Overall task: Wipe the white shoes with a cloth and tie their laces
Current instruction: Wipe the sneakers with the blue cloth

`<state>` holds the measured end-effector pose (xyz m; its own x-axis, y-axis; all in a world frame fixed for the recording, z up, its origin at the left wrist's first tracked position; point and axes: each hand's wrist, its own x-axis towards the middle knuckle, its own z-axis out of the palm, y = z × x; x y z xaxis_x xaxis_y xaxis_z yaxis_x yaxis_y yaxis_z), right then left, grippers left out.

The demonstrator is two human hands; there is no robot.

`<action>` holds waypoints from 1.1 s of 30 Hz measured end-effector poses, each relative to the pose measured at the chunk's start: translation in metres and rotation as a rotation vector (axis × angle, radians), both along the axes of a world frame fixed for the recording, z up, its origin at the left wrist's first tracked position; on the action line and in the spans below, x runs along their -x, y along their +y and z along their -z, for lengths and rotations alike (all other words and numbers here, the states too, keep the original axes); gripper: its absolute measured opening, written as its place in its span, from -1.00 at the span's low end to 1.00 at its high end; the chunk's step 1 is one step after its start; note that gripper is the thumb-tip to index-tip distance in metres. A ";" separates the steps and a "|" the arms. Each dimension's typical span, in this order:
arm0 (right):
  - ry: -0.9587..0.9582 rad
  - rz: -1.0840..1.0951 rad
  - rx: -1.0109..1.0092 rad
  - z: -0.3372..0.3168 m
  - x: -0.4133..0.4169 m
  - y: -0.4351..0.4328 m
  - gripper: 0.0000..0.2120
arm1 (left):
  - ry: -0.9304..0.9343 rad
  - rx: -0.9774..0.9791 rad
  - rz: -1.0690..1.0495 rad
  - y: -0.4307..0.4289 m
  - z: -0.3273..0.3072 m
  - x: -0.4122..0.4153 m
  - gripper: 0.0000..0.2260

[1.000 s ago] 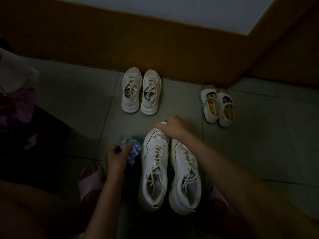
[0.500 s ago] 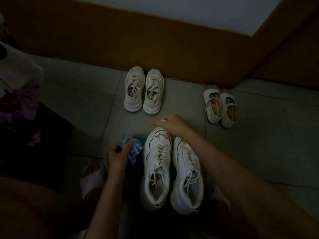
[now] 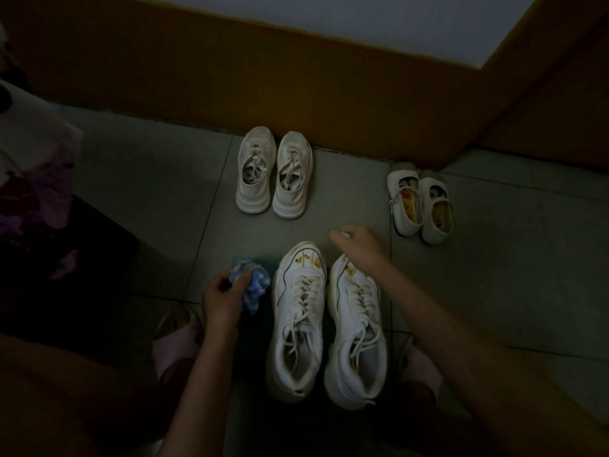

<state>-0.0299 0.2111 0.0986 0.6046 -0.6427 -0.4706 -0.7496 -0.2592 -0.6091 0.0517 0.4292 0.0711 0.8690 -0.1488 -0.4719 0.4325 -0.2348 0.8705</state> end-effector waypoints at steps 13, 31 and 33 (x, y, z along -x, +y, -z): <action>-0.209 -0.217 -0.195 -0.025 -0.068 0.077 -0.65 | 0.005 0.072 -0.221 0.028 -0.011 -0.035 -0.81; -0.055 -0.482 -0.139 0.003 -0.067 0.111 -0.58 | 0.051 0.034 -0.259 0.033 -0.026 -0.046 -0.69; -0.027 -0.523 -0.123 0.001 -0.066 0.109 -0.48 | 0.052 0.042 -0.238 0.031 -0.032 -0.045 -0.69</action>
